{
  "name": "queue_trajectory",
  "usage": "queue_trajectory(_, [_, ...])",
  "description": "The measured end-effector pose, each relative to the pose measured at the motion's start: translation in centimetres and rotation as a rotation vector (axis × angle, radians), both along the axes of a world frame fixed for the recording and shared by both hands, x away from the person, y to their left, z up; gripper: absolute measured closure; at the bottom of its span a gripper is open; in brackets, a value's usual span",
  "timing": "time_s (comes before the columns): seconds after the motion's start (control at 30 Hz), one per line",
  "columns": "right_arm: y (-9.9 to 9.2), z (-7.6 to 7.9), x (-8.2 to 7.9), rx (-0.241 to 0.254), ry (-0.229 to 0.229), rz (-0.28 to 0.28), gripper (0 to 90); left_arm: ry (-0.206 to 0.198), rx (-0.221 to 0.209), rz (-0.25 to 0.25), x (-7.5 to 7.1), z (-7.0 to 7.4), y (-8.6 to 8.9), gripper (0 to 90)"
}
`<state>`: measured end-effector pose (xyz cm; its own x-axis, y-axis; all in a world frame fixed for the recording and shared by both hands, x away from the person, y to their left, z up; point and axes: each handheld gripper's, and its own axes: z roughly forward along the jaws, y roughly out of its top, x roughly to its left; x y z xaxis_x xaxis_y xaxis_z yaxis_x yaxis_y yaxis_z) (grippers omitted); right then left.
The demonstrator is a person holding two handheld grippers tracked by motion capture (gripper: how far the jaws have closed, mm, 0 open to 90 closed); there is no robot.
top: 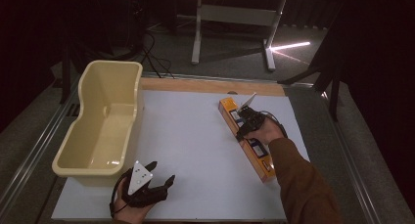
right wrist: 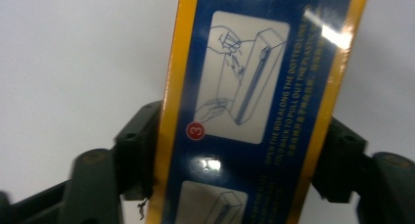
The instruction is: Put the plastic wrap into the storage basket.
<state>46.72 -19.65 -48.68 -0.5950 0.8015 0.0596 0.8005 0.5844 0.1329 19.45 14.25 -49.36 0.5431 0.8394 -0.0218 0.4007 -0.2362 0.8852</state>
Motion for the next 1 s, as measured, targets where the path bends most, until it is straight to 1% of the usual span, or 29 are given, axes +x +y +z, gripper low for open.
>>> queue_trajectory(0.03, [0.2,0.0,0.1,-0.011,0.021,-0.016,34.1,0.000,0.000,0.000,0.0,0.0,0.0,26.7])
queue_trajectory(0.07, [0.6,0.2,0.3,-0.051,0.052,-0.065,37.1,0.000,-0.001,0.001,0.0,0.0,0.0,26.7])
queue_trajectory(0.13, [0.9,0.3,0.3,-0.073,0.055,-0.091,37.9,0.001,-0.003,0.004,0.0,0.0,0.1,26.7])
queue_trajectory(0.17, [0.9,0.3,0.3,-0.073,0.056,-0.101,38.2,0.001,-0.002,0.003,0.0,0.0,0.1,26.7])
queue_trajectory(0.33, [0.9,0.4,0.0,-0.060,0.076,-0.126,38.6,0.002,0.001,0.004,0.1,0.0,0.1,26.7])
queue_trajectory(0.4, [1.1,0.5,-0.3,-0.054,0.088,-0.118,38.6,0.003,0.003,0.004,0.1,0.0,0.0,26.7])
queue_trajectory(0.47, [1.4,0.7,-0.6,-0.055,0.084,-0.101,38.7,0.002,0.007,0.002,0.1,0.0,0.0,26.7])
queue_trajectory(0.57, [1.8,1.4,-1.0,-0.014,0.082,-0.105,38.8,0.003,0.007,0.002,0.1,0.0,0.0,26.8])
queue_trajectory(0.6, [1.8,1.4,-1.0,-0.014,0.082,-0.105,38.8,0.003,0.007,0.002,0.1,0.0,0.0,26.8])
queue_trajectory(0.63, [1.9,1.7,-1.0,0.008,0.090,-0.103,38.8,0.003,0.007,0.002,0.1,0.0,0.0,26.8])
queue_trajectory(0.67, [2.1,2.3,-1.2,0.051,0.100,-0.095,38.8,0.002,0.008,0.002,0.0,0.0,0.0,26.8])
queue_trajectory(0.77, [2.4,3.2,-1.5,0.108,0.100,-0.083,38.8,0.000,0.009,0.003,0.0,0.0,0.0,26.9])
queue_trajectory(0.8, [2.4,3.2,-1.5,0.108,0.100,-0.083,38.8,0.000,0.009,0.003,0.0,0.0,0.0,26.9])
queue_trajectory(0.83, [2.5,3.5,-1.6,0.129,0.102,-0.079,38.8,0.000,0.009,0.003,0.0,0.0,0.0,26.9])
queue_trajectory(0.87, [2.8,4.2,-1.8,0.182,0.115,-0.070,38.8,-0.001,0.009,0.004,0.0,0.0,0.0,26.9])
queue_trajectory(1.0, [3.5,5.3,-2.1,0.293,0.143,-0.037,38.8,-0.003,0.009,0.001,0.0,0.0,-0.1,27.0])
